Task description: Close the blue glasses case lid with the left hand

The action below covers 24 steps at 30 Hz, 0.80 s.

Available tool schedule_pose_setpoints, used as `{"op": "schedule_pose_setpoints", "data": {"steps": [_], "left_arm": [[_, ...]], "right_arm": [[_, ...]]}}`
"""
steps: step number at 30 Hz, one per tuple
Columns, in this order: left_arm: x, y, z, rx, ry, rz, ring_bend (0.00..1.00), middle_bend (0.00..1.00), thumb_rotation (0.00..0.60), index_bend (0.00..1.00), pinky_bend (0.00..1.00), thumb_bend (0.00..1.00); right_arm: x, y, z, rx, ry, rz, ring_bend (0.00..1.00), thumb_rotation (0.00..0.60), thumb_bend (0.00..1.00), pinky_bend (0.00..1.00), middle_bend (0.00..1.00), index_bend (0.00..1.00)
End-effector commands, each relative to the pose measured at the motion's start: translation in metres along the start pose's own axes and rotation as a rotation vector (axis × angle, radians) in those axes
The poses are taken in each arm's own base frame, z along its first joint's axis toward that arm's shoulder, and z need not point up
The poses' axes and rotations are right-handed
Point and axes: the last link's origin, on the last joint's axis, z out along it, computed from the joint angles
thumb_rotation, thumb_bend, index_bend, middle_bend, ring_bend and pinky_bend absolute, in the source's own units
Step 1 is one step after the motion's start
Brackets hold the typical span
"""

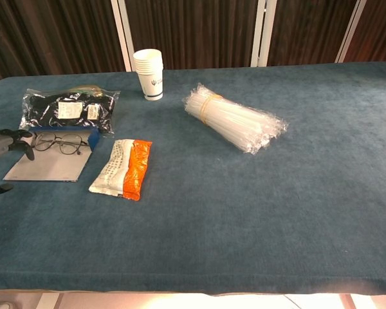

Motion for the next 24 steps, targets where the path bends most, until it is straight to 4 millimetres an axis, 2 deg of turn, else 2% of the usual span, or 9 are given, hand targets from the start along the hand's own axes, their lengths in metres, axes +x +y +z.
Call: {"op": "schedule_pose_setpoints", "data": {"steps": [1,7,24], "left_arm": [[-0.002,0.0,0.001,0.001,-0.007,0.002,0.0,0.0,0.6,0.27,0.07,0.3],[-0.002,0.002,0.005,0.001,-0.017,-0.001,0.0,0.0,0.6,0.27,0.07,0.3],[-0.001,0.007,0.012,0.007,-0.03,-0.004,0.0,0.0,0.6,0.37,0.08,0.3]], "right_arm": [[0.0,0.0,0.0,0.0,0.001,0.0,0.0,0.6,0.27,0.0,0.0,0.0],[0.001,0.0,0.0,0.001,0.005,0.003,0.0,0.6,0.27,0.0,0.0,0.0],[0.003,0.001,-0.002,0.0,0.013,0.008,0.0,0.6,0.27,0.0,0.0,0.0]]}}
